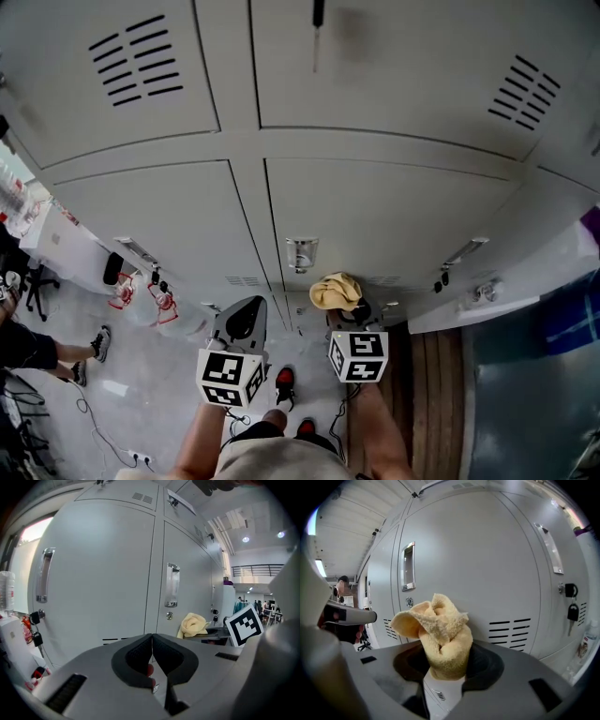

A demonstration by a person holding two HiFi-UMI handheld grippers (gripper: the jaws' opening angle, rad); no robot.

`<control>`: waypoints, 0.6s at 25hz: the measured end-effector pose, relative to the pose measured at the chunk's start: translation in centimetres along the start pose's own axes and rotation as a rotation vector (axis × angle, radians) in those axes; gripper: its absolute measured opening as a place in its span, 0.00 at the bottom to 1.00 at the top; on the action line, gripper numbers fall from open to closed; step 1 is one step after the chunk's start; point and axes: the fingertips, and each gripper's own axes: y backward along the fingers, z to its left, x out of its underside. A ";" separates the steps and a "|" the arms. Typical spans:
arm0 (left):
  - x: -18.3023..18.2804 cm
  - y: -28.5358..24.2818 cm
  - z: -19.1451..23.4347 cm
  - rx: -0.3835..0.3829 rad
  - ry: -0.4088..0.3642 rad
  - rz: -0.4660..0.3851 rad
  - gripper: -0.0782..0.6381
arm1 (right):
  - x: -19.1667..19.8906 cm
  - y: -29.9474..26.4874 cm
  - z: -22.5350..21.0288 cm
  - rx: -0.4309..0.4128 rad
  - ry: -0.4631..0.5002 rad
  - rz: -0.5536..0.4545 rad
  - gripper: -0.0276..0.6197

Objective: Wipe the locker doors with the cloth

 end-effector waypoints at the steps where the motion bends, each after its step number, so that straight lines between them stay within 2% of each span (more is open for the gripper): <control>1: -0.1 -0.2 -0.4 0.010 -0.003 0.001 0.14 | 0.0 0.2 -0.5 0.011 -0.003 0.001 0.32; 15: -0.9 -3.0 -4.1 0.106 -0.042 0.010 0.14 | 0.3 2.3 -7.5 0.159 -0.042 -0.003 0.33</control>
